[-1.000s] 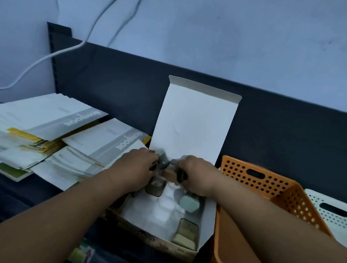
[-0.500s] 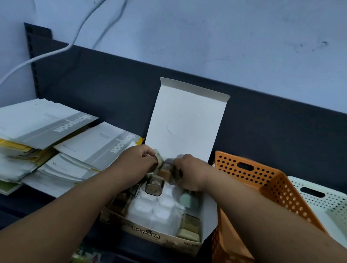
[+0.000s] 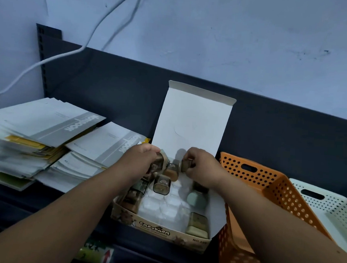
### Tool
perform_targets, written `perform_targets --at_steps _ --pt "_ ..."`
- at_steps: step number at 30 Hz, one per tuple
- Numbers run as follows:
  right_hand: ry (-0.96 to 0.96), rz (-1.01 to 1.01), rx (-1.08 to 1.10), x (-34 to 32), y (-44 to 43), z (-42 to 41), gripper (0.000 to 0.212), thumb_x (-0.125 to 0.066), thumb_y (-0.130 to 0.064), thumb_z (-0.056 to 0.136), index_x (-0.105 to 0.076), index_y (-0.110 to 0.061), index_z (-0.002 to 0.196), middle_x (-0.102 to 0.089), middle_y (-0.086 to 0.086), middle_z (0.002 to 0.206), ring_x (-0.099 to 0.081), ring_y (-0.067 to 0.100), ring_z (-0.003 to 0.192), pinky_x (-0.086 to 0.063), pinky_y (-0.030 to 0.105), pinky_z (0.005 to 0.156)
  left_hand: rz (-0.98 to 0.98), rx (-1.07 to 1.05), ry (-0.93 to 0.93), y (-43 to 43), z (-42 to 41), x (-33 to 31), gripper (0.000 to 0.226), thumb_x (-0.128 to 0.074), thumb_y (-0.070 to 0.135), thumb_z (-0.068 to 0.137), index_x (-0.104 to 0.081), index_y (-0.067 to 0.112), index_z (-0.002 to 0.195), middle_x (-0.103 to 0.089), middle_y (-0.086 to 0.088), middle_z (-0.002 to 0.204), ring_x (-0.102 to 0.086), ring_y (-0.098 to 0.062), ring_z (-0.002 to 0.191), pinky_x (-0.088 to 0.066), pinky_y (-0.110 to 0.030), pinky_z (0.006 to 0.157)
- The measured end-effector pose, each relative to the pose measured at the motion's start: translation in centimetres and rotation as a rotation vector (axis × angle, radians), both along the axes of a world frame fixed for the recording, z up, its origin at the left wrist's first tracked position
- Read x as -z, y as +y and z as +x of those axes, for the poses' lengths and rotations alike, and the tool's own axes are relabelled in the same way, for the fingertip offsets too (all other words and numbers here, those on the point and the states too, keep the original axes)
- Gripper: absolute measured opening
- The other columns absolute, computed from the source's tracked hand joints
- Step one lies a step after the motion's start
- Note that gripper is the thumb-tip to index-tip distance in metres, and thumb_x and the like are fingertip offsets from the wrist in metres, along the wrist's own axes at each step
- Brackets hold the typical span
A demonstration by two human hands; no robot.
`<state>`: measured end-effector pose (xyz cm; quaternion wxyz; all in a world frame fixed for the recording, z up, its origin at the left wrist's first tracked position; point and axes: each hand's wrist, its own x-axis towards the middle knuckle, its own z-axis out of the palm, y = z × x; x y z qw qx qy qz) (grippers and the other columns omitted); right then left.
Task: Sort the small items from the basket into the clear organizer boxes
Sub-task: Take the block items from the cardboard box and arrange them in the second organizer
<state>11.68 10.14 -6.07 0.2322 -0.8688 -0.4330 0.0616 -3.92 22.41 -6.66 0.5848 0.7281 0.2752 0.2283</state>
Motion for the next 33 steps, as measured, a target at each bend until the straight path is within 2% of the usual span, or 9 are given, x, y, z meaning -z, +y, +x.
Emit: perform_targets --at_steps 5,9,11,14,20,23,25,30,33 --pt "0.422 0.306 0.009 -1.9 -2.3 -1.1 0.043 -0.062 0.004 0.083 -0.06 -0.026 0.114 -0.055 -0.001 0.115 -0.059 0.018 0.087 -0.053 0.033 0.071 -0.351 0.037 -0.152 -1.2 0.7 -1.5 0.036 -0.036 0.004 0.092 -0.067 0.02 0.101 -0.06 -0.01 0.104 -0.061 -0.024 0.088 -0.058 -0.04 0.076" --pt "0.604 0.456 -0.029 -3.4 -4.9 -2.1 0.051 -0.066 0.003 0.076 -0.063 -0.033 0.112 -0.055 0.013 0.117 -0.061 0.025 0.094 -0.054 0.04 0.087 -0.548 0.135 -0.209 -2.6 1.6 -2.9 0.024 -0.041 0.015 0.096 -0.064 0.015 0.101 -0.064 -0.015 0.103 -0.061 -0.027 0.084 -0.052 -0.028 0.058" --pt "0.677 0.538 -0.027 -4.1 -6.7 -2.7 0.054 -0.063 0.008 0.075 -0.063 -0.028 0.114 -0.056 0.017 0.117 -0.06 0.028 0.097 -0.054 0.039 0.088 -0.583 0.202 -0.235 -4.2 2.2 -3.5 0.013 -0.051 0.018 0.094 -0.063 0.013 0.098 -0.065 -0.014 0.093 -0.061 -0.028 0.081 -0.049 -0.028 0.062" --pt "0.767 0.687 -0.038 -5.0 -9.9 -3.7 0.05 -0.061 0.013 0.071 -0.06 -0.018 0.109 -0.057 0.017 0.108 -0.058 0.026 0.09 -0.054 0.033 0.073 -0.508 0.275 -0.27 -7.3 3.0 -4.3 0.013 -0.055 0.004 0.091 -0.062 0.014 0.095 -0.065 -0.01 0.08 -0.061 -0.025 0.075 -0.049 -0.023 0.054" --pt "0.808 0.926 0.112 -5.0 -18.5 -4.0 0.036 -0.06 0.018 0.079 -0.049 -0.008 0.102 -0.06 0.015 0.09 -0.064 0.023 0.075 -0.057 0.033 0.066 -0.43 0.477 -0.23 -15.0 4.7 -5.3 0.019 -0.065 0.007 0.083 -0.065 0.015 0.1 -0.07 -0.007 0.084 -0.065 -0.021 0.078 -0.052 -0.03 0.068" --pt "0.767 0.964 0.21 -4.6 -24.0 -3.9 0.028 -0.064 0.01 0.081 -0.05 -0.01 0.096 -0.062 0.014 0.087 -0.062 0.028 0.081 -0.055 0.04 0.077 -0.407 0.546 -0.198 -19.9 6.0 -5.1 0.026 -0.07 0.016 0.074 -0.065 0.013 0.1 -0.071 -0.004 0.079 -0.066 -0.017 0.075 -0.05 -0.033 0.074" --pt "0.743 0.993 0.253 -4.3 -28.3 -3.8 0.024 -0.064 0.008 0.082 -0.051 -0.011 0.088 -0.062 0.011 0.084 -0.064 0.027 0.08 -0.055 0.042 0.08 -0.441 0.584 -0.167 -24.0 6.9 -4.8 0.02 -0.068 0.015 0.079 -0.066 0.011 0.098 -0.07 -0.005 0.077 -0.066 -0.015 0.068 -0.051 -0.032 0.068" --pt "0.65 1.026 0.382 -3.4 -39.6 -4.3 0.03 -0.064 0.003 0.084 -0.046 -0.018 0.074 -0.06 -0.003 0.068 -0.062 0.01 0.062 -0.047 0.025 0.059 -0.582 0.64 -0.072 -36.0 8.5 -4.6 0.019 -0.047 0.011 0.092 -0.065 0.008 0.085 -0.059 -0.008 0.077 -0.053 -0.015 0.064 -0.041 -0.026 0.056" --pt "0.618 1.037 0.458 -2.7 -46.0 -5.1 0.027 -0.063 -0.001 0.086 -0.046 -0.02 0.076 -0.059 -0.004 0.072 -0.061 0.009 0.061 -0.041 0.026 0.057 -0.569 0.728 -0.042 -42.8 8.9 -4.4 0.011 -0.053 0.017 0.088 -0.062 0.014 0.081 -0.056 -0.003 0.073 -0.047 -0.012 0.061 -0.034 -0.025 0.054"
